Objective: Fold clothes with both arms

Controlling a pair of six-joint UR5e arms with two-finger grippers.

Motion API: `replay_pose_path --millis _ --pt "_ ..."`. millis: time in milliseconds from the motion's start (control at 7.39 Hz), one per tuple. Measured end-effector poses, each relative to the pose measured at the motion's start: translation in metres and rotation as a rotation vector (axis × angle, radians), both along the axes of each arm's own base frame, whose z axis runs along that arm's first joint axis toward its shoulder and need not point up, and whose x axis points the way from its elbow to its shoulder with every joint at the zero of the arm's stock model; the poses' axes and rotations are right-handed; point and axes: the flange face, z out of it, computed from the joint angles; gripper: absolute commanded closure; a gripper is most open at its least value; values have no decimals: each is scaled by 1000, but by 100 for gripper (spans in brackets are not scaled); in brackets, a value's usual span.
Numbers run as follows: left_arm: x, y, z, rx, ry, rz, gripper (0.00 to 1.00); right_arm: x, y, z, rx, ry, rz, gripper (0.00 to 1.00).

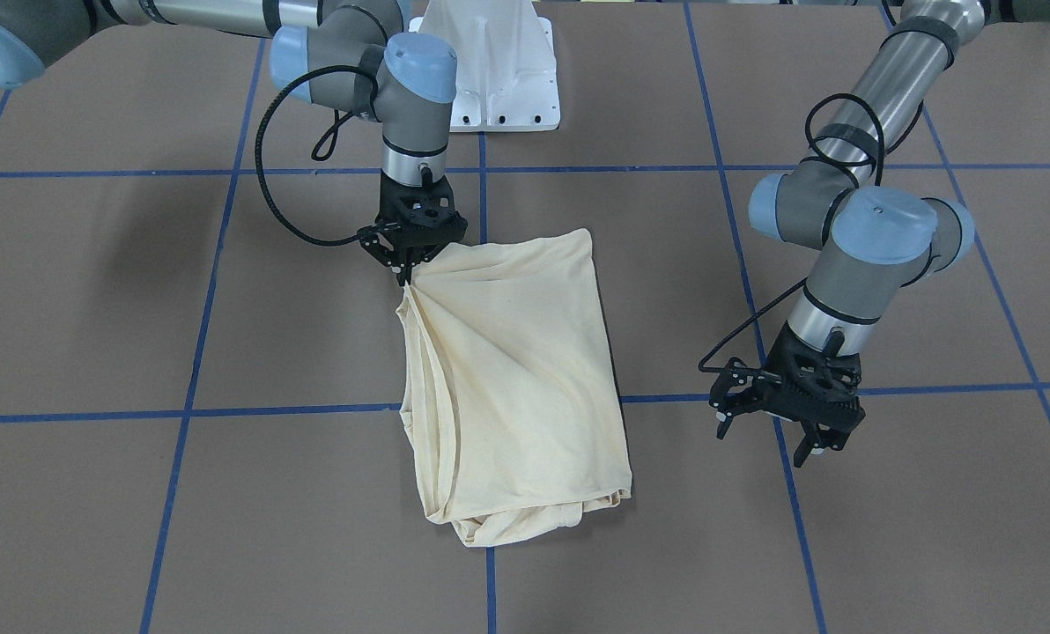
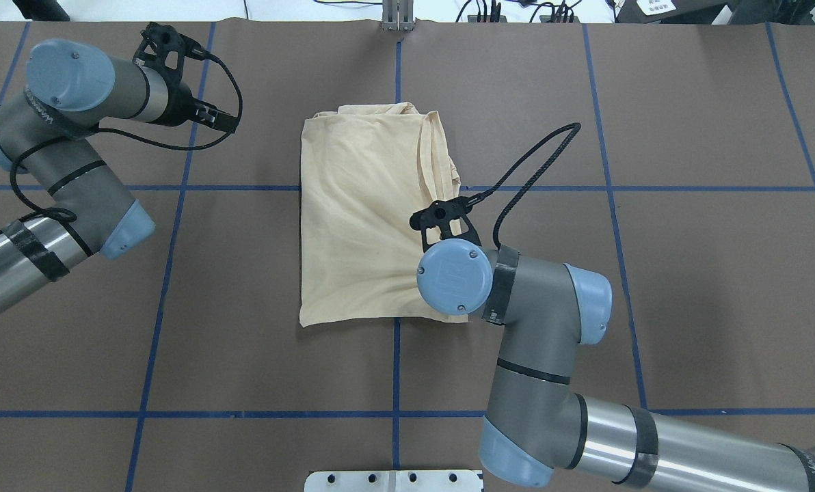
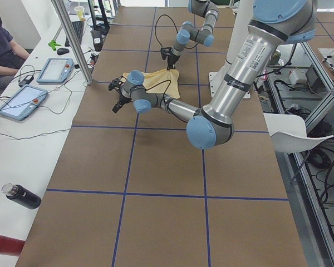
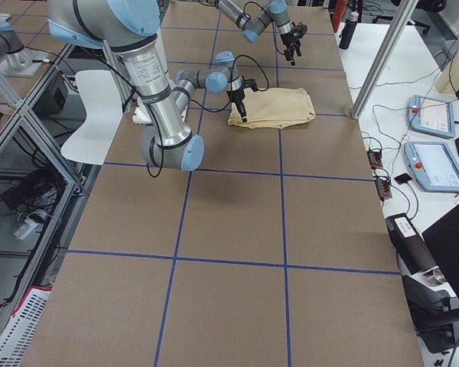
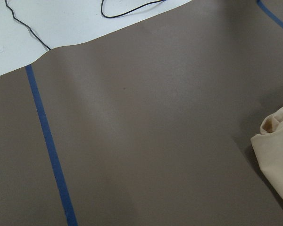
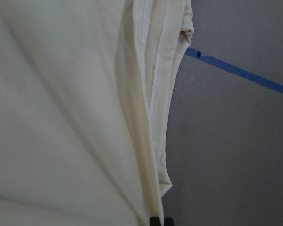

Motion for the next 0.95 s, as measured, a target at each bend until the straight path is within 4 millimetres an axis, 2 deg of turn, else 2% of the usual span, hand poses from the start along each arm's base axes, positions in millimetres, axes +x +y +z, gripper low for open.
replay_pose_path --millis 135,406,541,677,947 --pt "0 0 0 -1 1 0 0 8 5 8 -22 -14 31 0" --pt "1 0 1 -2 0 0 0 6 26 15 -68 -44 99 0" --pt "1 0 1 -2 0 1 0 3 30 13 -72 -68 126 0" --pt "1 1 -1 -2 2 2 0 6 24 8 -64 -108 145 0" --pt "-1 6 -15 -10 32 5 0 31 -11 0 -49 -175 174 0"
